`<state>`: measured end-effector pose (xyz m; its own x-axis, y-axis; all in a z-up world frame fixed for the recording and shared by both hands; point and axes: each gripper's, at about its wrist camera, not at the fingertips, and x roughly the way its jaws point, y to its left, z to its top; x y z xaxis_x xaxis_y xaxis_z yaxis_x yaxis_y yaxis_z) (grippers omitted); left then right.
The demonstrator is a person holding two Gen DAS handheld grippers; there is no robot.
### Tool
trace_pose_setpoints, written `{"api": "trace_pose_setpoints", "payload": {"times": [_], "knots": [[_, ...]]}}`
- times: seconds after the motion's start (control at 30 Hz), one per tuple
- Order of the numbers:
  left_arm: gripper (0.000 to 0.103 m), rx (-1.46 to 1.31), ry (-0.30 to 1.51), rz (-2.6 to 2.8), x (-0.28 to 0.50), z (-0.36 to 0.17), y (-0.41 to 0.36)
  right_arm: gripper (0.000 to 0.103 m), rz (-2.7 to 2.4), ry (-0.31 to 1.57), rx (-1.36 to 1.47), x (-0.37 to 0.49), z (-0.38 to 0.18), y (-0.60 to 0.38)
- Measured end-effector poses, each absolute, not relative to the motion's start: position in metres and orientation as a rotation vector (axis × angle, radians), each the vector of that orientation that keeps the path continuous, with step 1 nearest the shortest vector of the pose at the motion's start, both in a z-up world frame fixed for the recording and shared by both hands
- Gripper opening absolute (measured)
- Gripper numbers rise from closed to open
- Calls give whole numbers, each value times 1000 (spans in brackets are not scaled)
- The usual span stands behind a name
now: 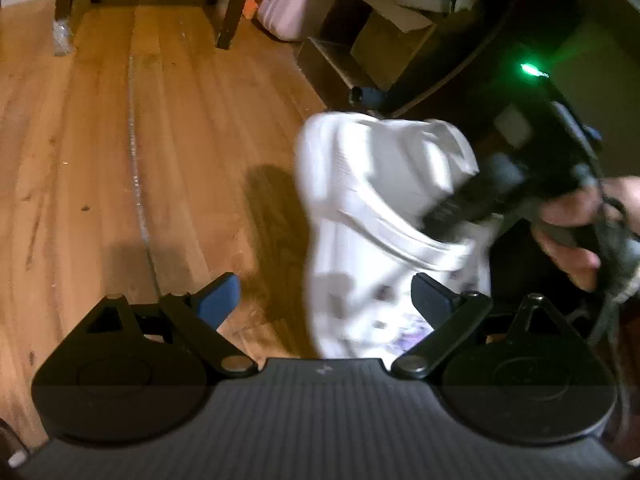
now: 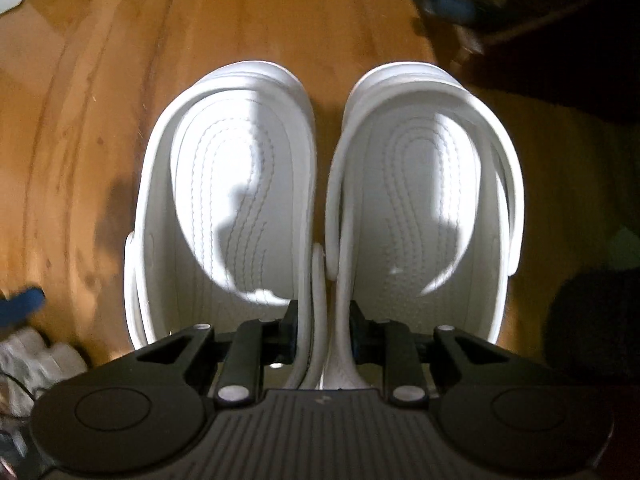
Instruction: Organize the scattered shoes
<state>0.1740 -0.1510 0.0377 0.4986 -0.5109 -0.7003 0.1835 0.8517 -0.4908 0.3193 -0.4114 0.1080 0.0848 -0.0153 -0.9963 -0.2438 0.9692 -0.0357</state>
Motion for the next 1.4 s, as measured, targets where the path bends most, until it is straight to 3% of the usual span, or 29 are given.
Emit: {"api": "trace_pose_setpoints", "payload": {"times": [0.2, 0.37, 0.4, 0.43, 0.47, 0.53, 0.8, 1.1, 1.27, 1.4], "knots": [[93, -400, 1008, -414, 202, 6, -128, 22, 254, 1497, -279, 374, 69, -348], [92, -331, 1047, -357, 226, -23, -123, 24, 250, 1601, -320, 410, 4, -319], [92, -334, 1061, -352, 230, -28, -122, 32, 246, 1602, -316, 413, -2, -318], [92, -350, 1073, -350, 233, -32, -120, 51, 241, 1578, -301, 418, -7, -317], [93, -369, 1087, -347, 235, -35, -118, 59, 232, 1535, -293, 422, -2, -317], [93, -387, 1105, -340, 236, -39, -113, 61, 237, 1457, -254, 429, 15, -322], [94, -369, 1123, -352, 215, -20, -122, 62, 292, 1424, 72, 415, 93, -343], [95, -410, 1152, -435, 147, 3, -148, 63, 276, 1488, 34, 310, 152, -368], [95, -335, 1187, -532, 88, 11, -163, 66, 295, 1636, 32, 240, 153, -382], [101, -320, 1228, -552, 40, 7, -162, 67, 312, 1738, 35, 203, 137, -385]]}}
